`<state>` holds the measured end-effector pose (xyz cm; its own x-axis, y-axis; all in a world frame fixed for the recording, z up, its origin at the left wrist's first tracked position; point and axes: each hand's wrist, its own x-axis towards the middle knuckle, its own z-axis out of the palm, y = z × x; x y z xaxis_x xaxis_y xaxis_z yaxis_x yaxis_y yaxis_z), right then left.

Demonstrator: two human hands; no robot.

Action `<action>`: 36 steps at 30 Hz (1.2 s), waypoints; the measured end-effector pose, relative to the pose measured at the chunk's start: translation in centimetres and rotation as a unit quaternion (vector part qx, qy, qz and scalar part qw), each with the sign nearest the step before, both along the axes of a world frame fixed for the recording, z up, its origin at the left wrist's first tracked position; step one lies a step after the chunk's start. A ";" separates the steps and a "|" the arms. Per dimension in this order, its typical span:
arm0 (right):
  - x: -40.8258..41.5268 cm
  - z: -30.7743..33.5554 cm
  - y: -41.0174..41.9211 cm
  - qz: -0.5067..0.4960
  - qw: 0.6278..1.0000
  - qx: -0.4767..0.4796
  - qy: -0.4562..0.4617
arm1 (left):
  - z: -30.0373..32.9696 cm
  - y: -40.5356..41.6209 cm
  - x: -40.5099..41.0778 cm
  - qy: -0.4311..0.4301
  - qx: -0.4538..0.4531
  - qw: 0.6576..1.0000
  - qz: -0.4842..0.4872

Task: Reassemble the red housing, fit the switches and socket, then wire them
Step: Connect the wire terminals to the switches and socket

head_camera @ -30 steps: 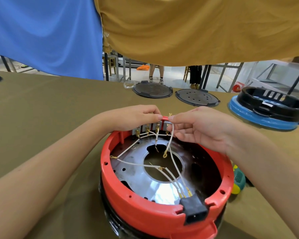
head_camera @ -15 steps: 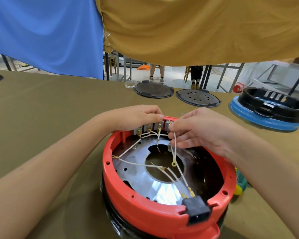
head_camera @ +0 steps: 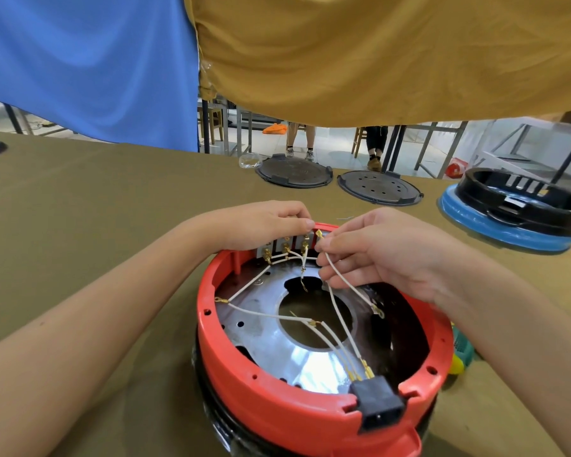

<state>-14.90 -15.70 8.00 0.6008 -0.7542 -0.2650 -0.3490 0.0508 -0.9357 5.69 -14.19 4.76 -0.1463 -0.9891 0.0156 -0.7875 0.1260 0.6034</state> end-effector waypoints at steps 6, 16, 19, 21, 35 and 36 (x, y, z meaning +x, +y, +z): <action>-0.1 0.2 -0.1 0.008 0.999 0.033 -0.021 | -0.1 -0.1 0.1 0.007 -0.004 1.000 -0.002; -0.4 0.6 0.1 0.011 0.985 -0.094 0.141 | 0.0 0.0 0.0 -0.011 -0.002 1.000 -0.004; -0.1 -0.1 0.2 0.010 0.976 -0.135 0.168 | 0.3 0.0 0.0 -0.027 -0.004 1.000 -0.008; 0.1 -0.3 0.1 0.010 0.977 -0.133 0.167 | 0.6 0.1 0.0 -0.030 -0.005 0.999 -0.013; 0.7 -0.7 0.2 -0.001 0.989 -0.060 0.133 | 1.0 0.3 -0.1 -0.022 -0.027 0.998 -0.055; 0.7 -0.7 0.3 0.000 0.990 -0.057 0.132 | 1.0 0.3 -0.1 -0.021 -0.028 0.998 -0.055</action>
